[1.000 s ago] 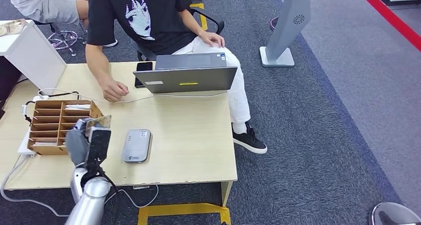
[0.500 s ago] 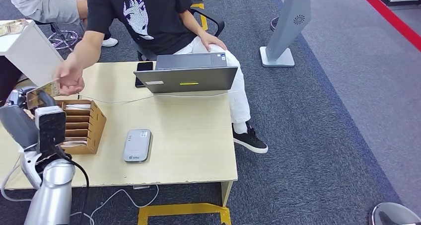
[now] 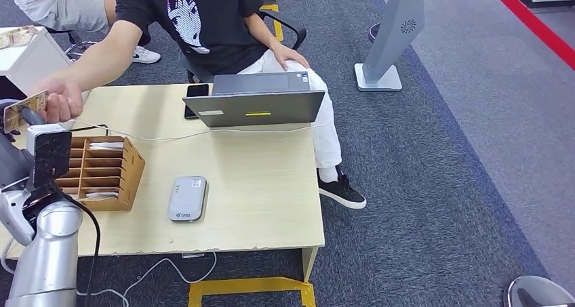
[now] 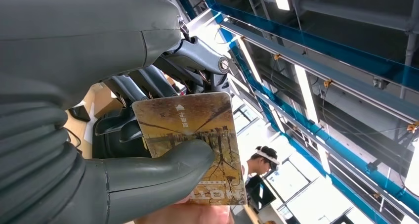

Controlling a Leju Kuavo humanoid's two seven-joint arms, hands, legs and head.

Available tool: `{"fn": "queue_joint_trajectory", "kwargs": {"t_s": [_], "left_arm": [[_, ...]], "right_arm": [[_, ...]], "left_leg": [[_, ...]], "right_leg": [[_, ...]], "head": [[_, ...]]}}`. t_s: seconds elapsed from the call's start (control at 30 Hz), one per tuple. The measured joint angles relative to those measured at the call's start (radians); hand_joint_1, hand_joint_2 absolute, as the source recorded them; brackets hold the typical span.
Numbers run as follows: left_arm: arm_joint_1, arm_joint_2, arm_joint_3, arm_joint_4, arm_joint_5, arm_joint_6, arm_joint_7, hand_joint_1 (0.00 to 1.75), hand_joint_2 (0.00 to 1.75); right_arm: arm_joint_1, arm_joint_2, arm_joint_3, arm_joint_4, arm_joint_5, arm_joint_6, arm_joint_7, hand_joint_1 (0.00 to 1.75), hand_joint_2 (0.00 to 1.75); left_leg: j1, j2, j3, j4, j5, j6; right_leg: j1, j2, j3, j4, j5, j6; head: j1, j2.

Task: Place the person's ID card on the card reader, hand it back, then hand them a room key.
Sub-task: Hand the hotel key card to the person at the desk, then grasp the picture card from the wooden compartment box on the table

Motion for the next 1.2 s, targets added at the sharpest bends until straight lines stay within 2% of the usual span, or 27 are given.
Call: {"fn": "queue_joint_trajectory", "kwargs": {"t_s": [0.2,0.4,0.43,0.53,0.57,0.77,1.0,1.2], "left_arm": [[-0.003,-0.002,0.002,0.019,-0.006,0.000,0.001,1.75,1.75],[-0.011,-0.030,0.002,0.049,-0.006,0.004,-0.005,1.75,1.75],[-0.014,-0.035,0.002,0.054,-0.004,0.005,-0.007,1.44,1.75],[-0.019,-0.049,0.002,0.065,0.012,0.006,-0.016,0.13,1.75],[-0.019,-0.053,0.002,0.067,0.023,0.006,-0.021,0.00,1.75],[-0.001,-0.071,0.000,0.039,0.107,0.003,-0.081,0.00,1.75],[0.122,-0.087,-0.048,-0.152,0.146,-0.001,-0.134,0.00,1.75],[0.182,-0.087,-0.072,-0.255,0.143,0.010,-0.152,0.00,1.75]], "right_arm": [[0.000,0.000,0.000,0.000,0.000,0.002,0.000,0.00,1.75],[-0.001,0.000,0.000,0.000,0.000,0.002,0.002,0.00,1.75],[-0.001,0.000,0.000,0.000,0.001,0.002,0.002,0.00,1.75],[-0.002,0.000,0.000,0.000,0.001,0.002,0.002,0.00,1.75],[-0.002,0.000,-0.001,0.000,0.002,0.002,0.002,0.00,1.75],[-0.002,0.000,-0.004,0.000,0.010,0.000,0.001,0.00,1.75],[0.003,0.000,-0.021,0.000,0.011,-0.006,-0.002,0.00,1.75],[0.005,0.000,-0.026,0.000,0.012,-0.010,-0.003,0.00,1.75]], "left_leg": [[0.000,0.000,0.000,0.000,0.000,0.000],[0.000,0.001,-0.001,0.000,0.000,0.000],[0.000,0.001,-0.001,0.000,0.000,0.000],[0.000,0.002,-0.002,0.000,0.000,0.000],[0.000,0.002,-0.002,0.000,0.000,0.000],[0.000,0.002,-0.003,0.000,0.000,0.000],[0.000,0.002,-0.003,0.000,0.000,0.000],[0.000,0.002,-0.002,0.000,0.000,0.000]], "right_leg": [[0.000,0.001,-0.001,0.000,0.000,0.000],[0.000,0.001,-0.002,0.000,0.000,0.000],[0.000,0.001,-0.002,0.000,0.000,0.000],[0.000,0.002,-0.003,0.000,0.000,0.000],[0.000,0.002,-0.003,0.000,0.000,0.000],[0.000,0.002,-0.003,0.000,0.000,0.000],[0.000,0.002,-0.003,0.000,0.000,0.000],[0.000,0.002,-0.003,0.000,0.000,0.000]], "head": [[0.000,0.000],[0.000,0.000],[0.000,0.000],[0.000,0.000],[0.000,0.000],[0.000,0.000],[0.000,0.000],[0.000,0.000]]}}
